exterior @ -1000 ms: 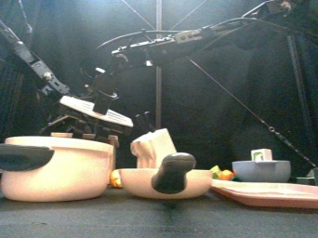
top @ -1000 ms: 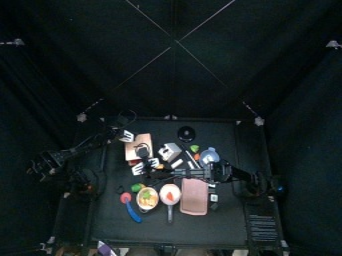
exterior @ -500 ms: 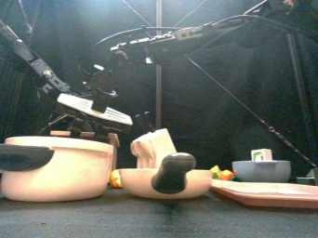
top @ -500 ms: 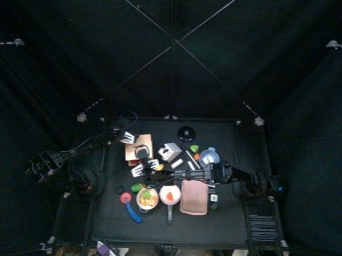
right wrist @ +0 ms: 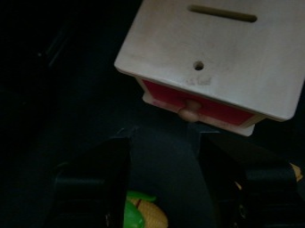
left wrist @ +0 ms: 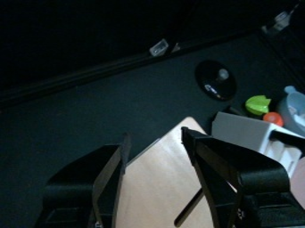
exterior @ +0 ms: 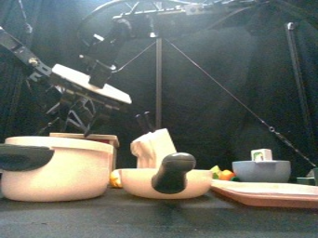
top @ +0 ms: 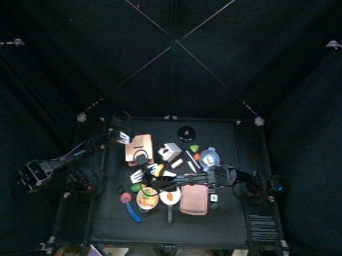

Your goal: Close drawer

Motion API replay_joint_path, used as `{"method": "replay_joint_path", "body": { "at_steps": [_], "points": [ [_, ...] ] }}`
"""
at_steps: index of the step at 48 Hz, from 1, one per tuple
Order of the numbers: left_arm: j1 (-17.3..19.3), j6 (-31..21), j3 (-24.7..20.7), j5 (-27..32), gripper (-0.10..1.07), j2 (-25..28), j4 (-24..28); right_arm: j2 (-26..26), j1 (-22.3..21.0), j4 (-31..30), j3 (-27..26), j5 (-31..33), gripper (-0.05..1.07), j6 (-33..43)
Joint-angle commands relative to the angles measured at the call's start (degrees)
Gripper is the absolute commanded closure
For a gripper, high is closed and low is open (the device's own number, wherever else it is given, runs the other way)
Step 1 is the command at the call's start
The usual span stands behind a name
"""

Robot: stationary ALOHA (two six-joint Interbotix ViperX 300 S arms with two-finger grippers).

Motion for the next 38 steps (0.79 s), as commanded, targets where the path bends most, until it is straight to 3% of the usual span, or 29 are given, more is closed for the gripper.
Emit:
{"method": "replay_joint_path", "body": {
  "at_steps": [1, 28, 38],
  "points": [
    [-0.35, 0.09, -0.26, -0.7, 0.11, -1.93, 0.09, -5.01, -0.09, -0.62, 1.05, -0.09, 0.18, -0.09],
    [-3.43, 0.09, 2.2, -4.04, 0.11, -3.34, 3.34, -14.15, 0.53, -1.58, 13.27, -3.08, 0.18, 0.0],
    [-4.66, 0.18, 2.9, -4.04, 0.11, -4.39, 3.52, -20.13, 0.35, -1.67, 22.68, -3.78, 0.18, 0.62]
  ]
}}
